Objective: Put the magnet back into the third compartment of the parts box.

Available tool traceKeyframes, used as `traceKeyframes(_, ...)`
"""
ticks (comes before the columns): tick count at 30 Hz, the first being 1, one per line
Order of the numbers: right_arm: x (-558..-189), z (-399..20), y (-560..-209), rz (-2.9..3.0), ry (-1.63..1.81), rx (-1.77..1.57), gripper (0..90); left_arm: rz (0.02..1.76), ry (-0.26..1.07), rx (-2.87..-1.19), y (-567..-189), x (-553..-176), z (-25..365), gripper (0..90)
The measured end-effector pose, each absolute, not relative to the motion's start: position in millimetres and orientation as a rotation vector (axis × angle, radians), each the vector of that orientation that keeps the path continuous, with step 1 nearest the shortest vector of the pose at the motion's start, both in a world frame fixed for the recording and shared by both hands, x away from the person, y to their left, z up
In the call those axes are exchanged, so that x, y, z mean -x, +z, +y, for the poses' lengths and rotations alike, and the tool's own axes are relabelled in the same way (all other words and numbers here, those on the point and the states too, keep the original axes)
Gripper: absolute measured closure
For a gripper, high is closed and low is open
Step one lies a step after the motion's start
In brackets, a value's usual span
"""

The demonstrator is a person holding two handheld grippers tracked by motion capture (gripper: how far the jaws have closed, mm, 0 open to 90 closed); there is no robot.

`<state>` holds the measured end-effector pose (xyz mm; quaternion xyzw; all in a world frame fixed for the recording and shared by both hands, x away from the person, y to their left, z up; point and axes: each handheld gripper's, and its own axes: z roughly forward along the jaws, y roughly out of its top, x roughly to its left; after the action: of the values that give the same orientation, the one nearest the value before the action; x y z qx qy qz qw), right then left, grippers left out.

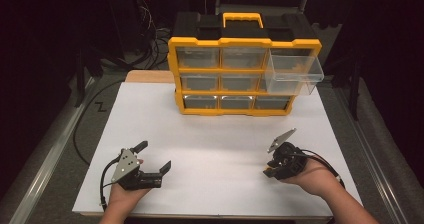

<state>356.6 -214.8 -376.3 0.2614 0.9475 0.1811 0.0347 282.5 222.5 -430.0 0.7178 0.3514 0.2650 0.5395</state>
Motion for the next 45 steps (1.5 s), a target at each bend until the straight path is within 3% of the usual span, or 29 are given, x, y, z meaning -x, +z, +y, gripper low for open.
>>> traceKeyframes(45, -368.5, -215.2, -314.4, 2.975, 0.535, -0.710, 65.0, 0.822, 0.633, -1.708, -430.1, -281.8, 221.3, 0.2)
